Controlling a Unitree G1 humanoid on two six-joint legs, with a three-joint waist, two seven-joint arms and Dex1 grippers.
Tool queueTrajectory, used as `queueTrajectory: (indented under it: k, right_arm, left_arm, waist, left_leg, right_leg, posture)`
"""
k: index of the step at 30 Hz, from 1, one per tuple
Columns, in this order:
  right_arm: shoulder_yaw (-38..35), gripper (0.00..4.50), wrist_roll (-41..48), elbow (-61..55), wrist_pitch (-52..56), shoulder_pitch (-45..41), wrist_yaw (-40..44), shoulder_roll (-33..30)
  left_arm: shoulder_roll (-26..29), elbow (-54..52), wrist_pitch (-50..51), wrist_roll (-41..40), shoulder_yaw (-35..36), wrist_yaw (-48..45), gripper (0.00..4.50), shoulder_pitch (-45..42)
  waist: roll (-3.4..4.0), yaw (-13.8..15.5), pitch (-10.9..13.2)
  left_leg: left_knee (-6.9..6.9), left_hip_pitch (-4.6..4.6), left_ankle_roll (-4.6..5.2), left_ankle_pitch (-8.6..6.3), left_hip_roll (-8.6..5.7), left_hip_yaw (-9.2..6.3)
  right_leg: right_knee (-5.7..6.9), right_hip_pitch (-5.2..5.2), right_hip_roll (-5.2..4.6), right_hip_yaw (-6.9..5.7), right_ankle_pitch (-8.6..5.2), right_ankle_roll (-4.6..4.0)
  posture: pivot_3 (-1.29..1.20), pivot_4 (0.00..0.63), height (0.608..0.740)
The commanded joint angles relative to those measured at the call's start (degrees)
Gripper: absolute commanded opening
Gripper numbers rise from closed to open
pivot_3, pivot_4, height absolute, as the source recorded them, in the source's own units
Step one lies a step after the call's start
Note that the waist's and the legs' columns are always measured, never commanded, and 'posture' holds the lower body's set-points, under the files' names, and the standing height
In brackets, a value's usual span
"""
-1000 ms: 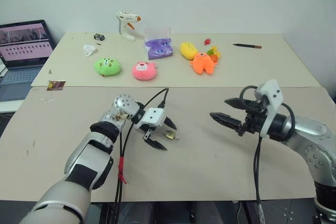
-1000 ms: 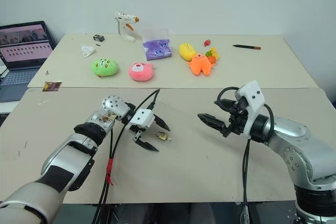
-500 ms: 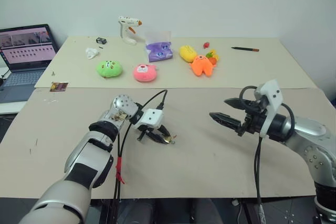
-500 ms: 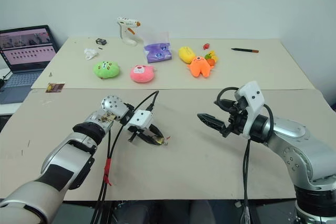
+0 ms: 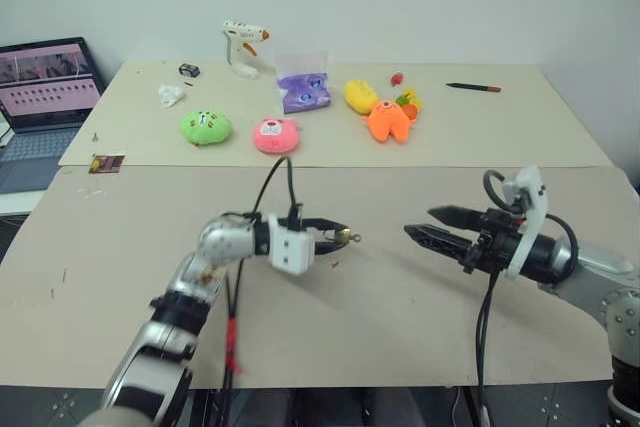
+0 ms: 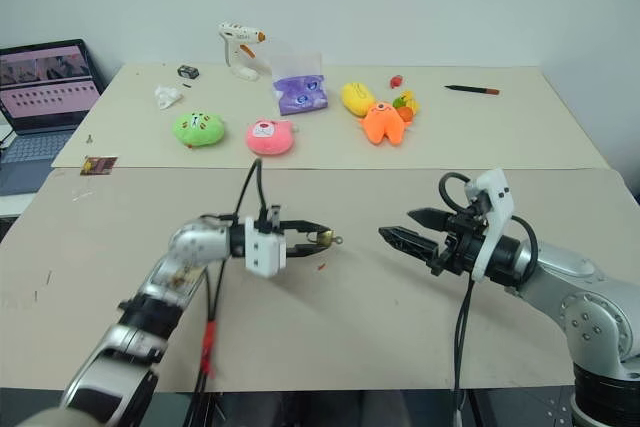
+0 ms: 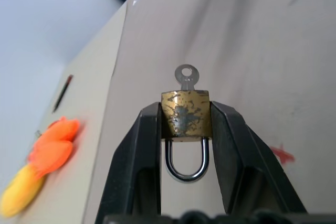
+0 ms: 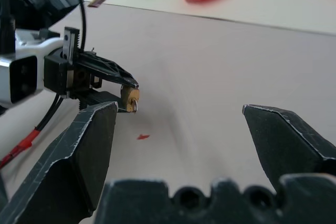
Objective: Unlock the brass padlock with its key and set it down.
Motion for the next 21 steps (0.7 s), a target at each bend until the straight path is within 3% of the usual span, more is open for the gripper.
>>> queueTrajectory:
  k: [1,8,21]
  right_arm:
    - [0.59,4.5,4.62,-0.69,1.55,-1.85,0.12,-0.22]
    - [7.22,4.5,6.38,-1.65,2.6,-4.82,2.64,-0.37]
    - [13.7,4.5,-3.63,4.71,-5.05,-10.3,9.16,0.31]
  left_arm:
    - [0.43,-10.28,-3.17,7.88,2.95,10.61,0.83,2.62]
    - [2.13,-17.16,-5.89,15.35,3.81,20.95,0.83,5.77]
    - [6.22,-16.26,-8.1,20.22,1.6,31.48,0.83,6.3]
  waist:
    - [0.0,0.52,0.0]
    - [0.02,0.6,-0.01]
    - [0.02,0.07,0.0]
  left_leg:
    - [0.0,-0.02,0.08,-0.05,0.0,0.0]
    - [0.01,0.46,0.39,-0.22,0.01,0.0]
    - [0.0,0.76,0.43,-0.25,-0.01,-0.04]
  right_leg:
    - [-0.04,0.02,-0.01,-0.04,0.0,0.0]
    - [-0.02,0.5,0.07,-0.06,0.0,0.0]
    - [-0.06,0.84,0.07,-0.16,0.0,0.01]
  posture:
    - [0.0,0.15,0.74]
    - [0.0,0.15,0.74]
    - [0.0,0.15,0.74]
